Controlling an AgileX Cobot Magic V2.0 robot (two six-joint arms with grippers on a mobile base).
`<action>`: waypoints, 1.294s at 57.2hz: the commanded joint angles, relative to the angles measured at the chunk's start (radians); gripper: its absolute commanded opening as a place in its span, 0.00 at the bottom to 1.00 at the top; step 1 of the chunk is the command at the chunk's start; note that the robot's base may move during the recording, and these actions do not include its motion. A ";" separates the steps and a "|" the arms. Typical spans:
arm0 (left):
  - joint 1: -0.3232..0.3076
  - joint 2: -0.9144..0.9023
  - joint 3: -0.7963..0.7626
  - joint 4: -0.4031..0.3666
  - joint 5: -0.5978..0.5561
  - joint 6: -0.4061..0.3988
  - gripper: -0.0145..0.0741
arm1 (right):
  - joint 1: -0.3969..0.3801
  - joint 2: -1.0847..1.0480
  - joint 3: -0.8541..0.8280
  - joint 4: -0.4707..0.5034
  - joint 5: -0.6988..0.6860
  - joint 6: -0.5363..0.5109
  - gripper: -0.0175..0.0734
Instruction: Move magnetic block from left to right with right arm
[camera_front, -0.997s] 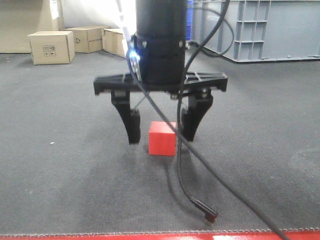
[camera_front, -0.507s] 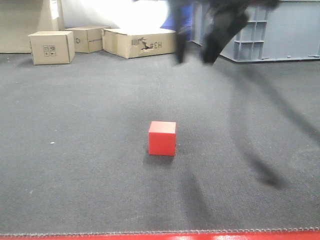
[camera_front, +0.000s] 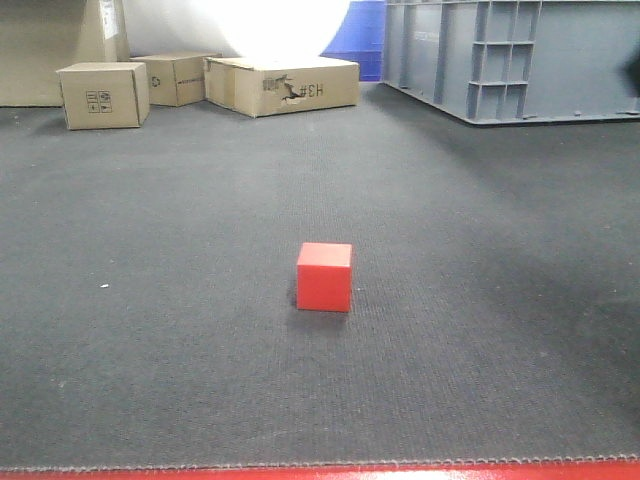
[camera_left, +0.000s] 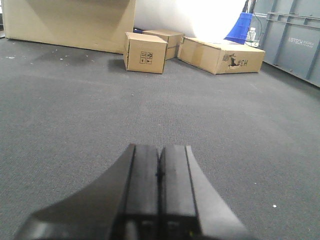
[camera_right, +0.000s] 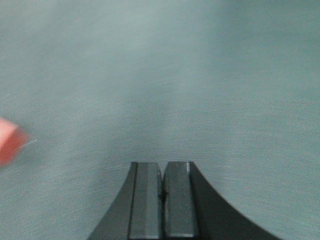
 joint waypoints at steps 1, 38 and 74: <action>-0.004 -0.010 0.008 -0.003 -0.079 0.000 0.02 | -0.094 -0.116 0.100 0.011 -0.232 -0.025 0.21; -0.004 -0.010 0.008 -0.003 -0.079 0.000 0.02 | -0.159 -0.785 0.493 0.011 -0.399 -0.025 0.21; -0.004 -0.010 0.008 -0.003 -0.079 0.000 0.02 | -0.159 -0.844 0.493 0.011 -0.399 -0.025 0.21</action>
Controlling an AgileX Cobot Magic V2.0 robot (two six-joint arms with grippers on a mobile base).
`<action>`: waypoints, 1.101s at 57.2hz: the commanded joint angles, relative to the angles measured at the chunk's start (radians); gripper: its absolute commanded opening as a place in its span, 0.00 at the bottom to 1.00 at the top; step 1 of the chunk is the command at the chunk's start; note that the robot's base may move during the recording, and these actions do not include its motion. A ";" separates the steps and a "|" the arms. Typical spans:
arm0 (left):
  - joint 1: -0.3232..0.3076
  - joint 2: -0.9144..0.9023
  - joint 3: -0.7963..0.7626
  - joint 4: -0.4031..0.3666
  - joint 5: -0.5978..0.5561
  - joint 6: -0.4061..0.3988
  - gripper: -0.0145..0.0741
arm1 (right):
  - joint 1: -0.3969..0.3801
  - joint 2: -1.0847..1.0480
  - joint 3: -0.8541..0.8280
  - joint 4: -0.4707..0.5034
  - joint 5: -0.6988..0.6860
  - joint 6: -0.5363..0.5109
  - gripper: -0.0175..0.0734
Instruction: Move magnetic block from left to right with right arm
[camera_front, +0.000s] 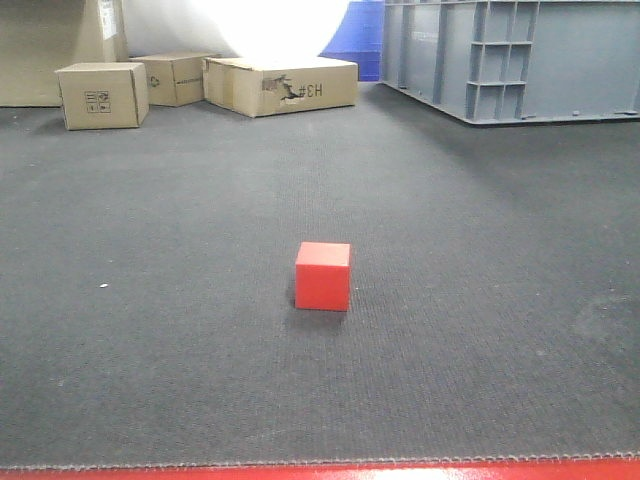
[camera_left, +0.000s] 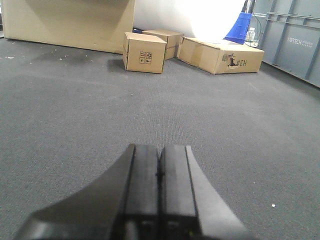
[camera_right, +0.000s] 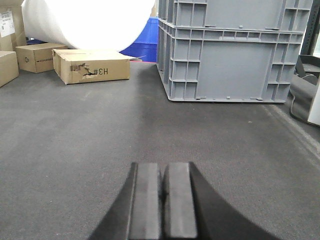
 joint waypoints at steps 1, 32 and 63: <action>-0.004 -0.010 0.008 -0.003 -0.079 0.000 0.02 | -0.004 0.007 -0.028 0.003 -0.081 -0.006 0.21; -0.004 -0.010 0.008 -0.003 -0.079 0.000 0.02 | -0.004 -0.166 0.184 0.002 -0.148 -0.006 0.21; -0.004 -0.010 0.008 -0.003 -0.079 0.000 0.02 | -0.004 -0.166 0.200 0.002 -0.146 -0.006 0.21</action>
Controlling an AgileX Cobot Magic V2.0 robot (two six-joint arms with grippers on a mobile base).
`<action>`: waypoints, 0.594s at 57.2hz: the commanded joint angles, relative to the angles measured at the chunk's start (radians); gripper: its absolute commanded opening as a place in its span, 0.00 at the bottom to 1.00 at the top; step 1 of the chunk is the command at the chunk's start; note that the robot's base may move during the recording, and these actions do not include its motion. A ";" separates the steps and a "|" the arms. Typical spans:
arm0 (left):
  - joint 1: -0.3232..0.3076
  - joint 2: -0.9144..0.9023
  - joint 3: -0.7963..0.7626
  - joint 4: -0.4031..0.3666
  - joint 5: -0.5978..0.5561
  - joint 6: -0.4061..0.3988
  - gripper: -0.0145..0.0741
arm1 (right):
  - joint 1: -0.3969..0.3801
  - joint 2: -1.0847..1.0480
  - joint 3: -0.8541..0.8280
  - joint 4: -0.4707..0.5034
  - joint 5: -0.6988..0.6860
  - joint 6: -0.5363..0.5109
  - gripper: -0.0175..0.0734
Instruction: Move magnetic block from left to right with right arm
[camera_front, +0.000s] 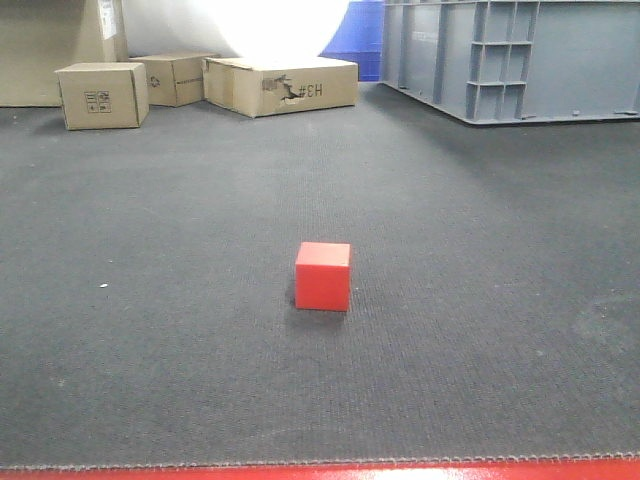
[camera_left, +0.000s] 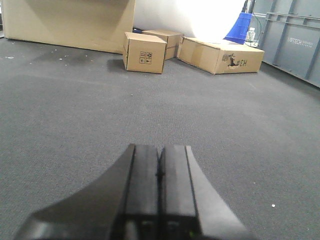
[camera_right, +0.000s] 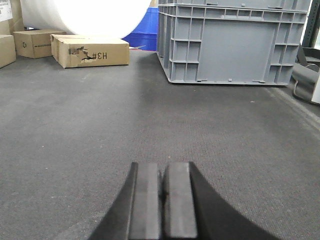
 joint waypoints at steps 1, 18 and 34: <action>-0.004 -0.010 0.008 -0.003 -0.079 0.000 0.02 | -0.004 -0.021 -0.001 0.002 -0.095 -0.006 0.21; -0.004 -0.010 0.008 -0.003 -0.079 0.000 0.02 | -0.004 -0.021 -0.001 0.002 -0.095 -0.006 0.21; -0.004 -0.010 0.008 -0.003 -0.079 0.000 0.02 | -0.004 -0.021 -0.001 0.002 -0.095 -0.006 0.21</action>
